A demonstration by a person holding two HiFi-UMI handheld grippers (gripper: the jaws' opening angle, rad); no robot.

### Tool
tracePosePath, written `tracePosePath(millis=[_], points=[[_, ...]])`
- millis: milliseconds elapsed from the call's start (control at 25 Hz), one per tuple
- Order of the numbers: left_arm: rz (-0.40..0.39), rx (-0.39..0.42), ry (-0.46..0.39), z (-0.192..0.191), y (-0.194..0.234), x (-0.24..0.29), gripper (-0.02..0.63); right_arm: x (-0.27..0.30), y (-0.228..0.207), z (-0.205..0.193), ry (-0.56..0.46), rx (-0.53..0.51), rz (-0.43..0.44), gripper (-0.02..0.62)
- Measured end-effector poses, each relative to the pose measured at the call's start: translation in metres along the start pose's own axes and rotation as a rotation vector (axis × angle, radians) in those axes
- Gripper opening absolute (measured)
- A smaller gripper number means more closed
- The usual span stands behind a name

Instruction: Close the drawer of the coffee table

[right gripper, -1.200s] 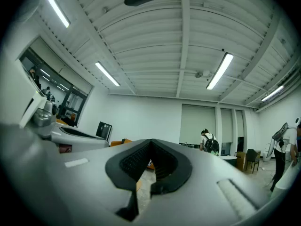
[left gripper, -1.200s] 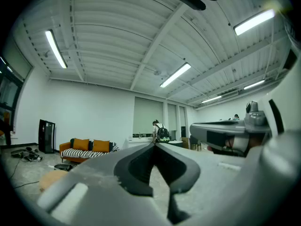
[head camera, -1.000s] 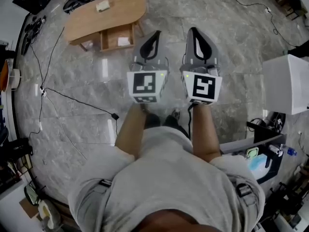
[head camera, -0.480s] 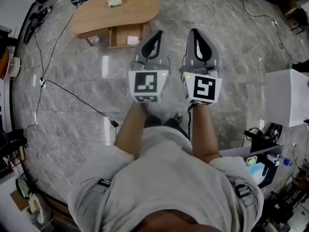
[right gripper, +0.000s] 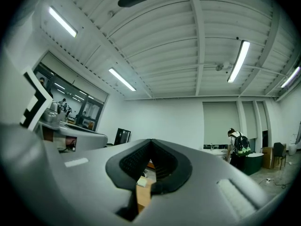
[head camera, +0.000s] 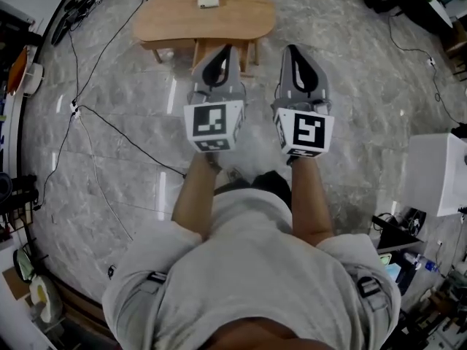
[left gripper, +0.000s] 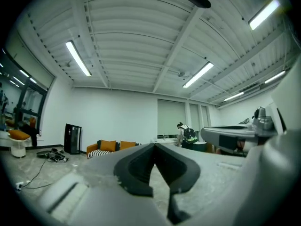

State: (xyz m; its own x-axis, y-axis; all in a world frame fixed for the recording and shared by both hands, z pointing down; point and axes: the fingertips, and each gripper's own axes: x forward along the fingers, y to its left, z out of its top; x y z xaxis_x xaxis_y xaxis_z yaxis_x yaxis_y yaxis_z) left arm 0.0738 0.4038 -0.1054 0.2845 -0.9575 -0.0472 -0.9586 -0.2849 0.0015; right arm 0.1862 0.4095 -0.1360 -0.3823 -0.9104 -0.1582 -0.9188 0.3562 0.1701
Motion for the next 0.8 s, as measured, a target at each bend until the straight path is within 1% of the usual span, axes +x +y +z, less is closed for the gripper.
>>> tracePosePath(millis=[160,400,520,640,800], points=[[0.028,-0.018,0.010,-0.005,0.030,-0.002,0.021,0.019,0.019,-0.003,0.010,0.005,0.032,0.006],[0.051,-0.018,0.032,-0.019,0.050,0.014,0.021,0.048,0.024,-0.010,0.007,0.004,0.060,0.006],[0.062,-0.017,0.053,-0.030,0.067,0.036,0.021,0.073,0.019,-0.024,0.013,0.014,0.062,0.006],[0.076,-0.010,0.069,-0.033,0.087,0.066,0.021,0.107,0.009,-0.038,0.015,0.024,0.064,0.006],[0.055,0.005,0.094,-0.038,0.101,0.114,0.021,0.155,-0.015,-0.057,0.034,0.024,0.032,0.006]])
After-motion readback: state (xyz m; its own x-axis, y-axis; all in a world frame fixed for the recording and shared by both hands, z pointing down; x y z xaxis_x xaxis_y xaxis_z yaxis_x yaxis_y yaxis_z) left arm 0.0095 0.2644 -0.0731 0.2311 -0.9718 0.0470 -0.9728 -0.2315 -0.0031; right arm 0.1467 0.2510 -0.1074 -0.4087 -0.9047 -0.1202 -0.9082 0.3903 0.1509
